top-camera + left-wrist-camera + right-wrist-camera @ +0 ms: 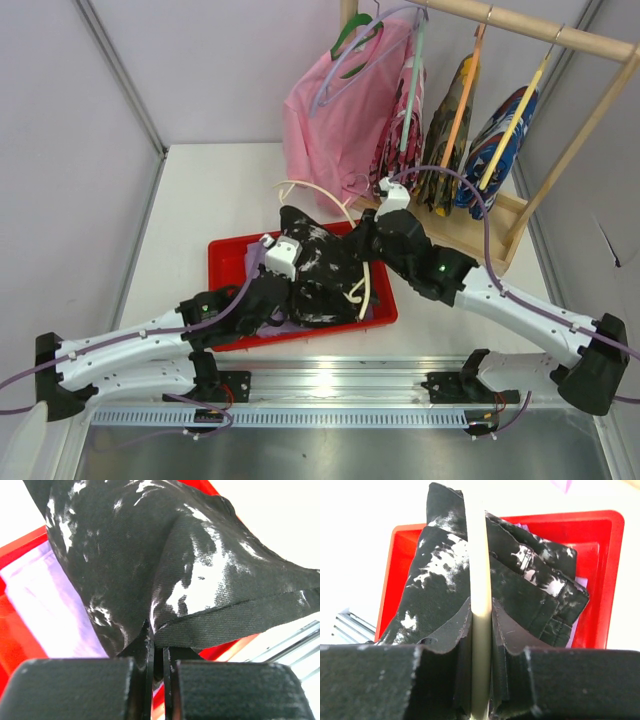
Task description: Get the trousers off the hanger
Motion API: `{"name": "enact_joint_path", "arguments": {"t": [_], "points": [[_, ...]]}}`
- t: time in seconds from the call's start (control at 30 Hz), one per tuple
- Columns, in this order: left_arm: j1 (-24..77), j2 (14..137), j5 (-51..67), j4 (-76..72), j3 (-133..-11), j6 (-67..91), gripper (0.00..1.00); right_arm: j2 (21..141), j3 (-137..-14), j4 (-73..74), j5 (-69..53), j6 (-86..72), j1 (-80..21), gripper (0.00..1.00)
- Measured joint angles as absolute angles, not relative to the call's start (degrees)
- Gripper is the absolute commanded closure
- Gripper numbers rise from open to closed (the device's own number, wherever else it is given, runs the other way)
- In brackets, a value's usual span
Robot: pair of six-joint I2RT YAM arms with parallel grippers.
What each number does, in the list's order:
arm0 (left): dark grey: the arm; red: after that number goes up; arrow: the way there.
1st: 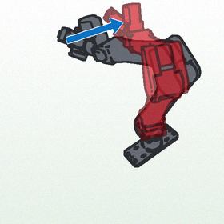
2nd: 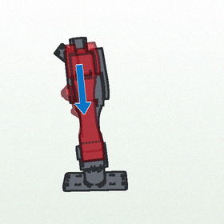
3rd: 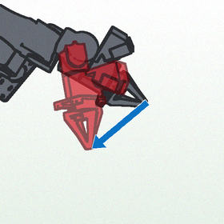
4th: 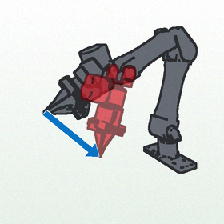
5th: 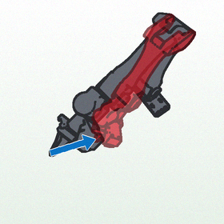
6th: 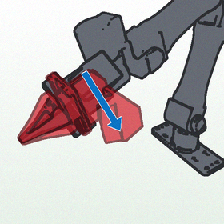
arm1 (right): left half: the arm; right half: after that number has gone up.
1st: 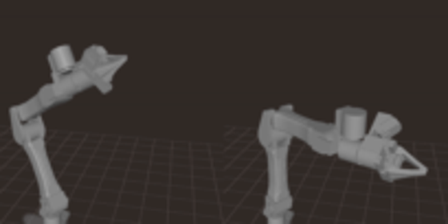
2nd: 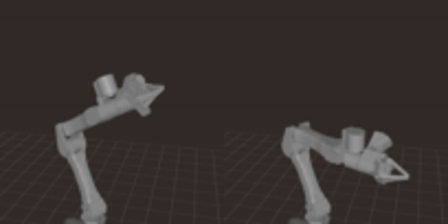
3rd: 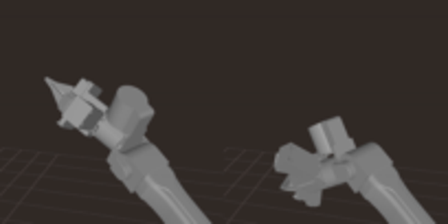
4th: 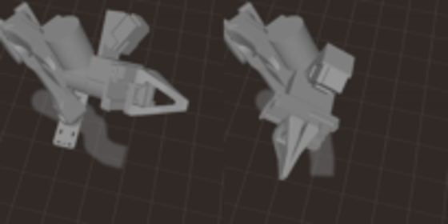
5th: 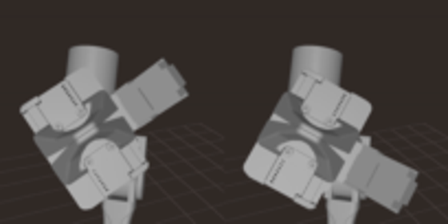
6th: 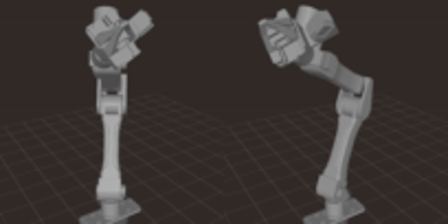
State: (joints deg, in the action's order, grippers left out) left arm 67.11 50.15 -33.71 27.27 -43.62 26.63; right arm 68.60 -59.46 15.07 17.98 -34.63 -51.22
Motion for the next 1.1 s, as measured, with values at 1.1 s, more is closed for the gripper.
{"name": "enact_joint_path", "arguments": {"t": [1.1], "points": [[66.24,45.47,-36.27,32.47,-43.40,30.41,1.00,77.41,-65.25,18.98,16.75,-33.06,-51.57,1.00]]}}
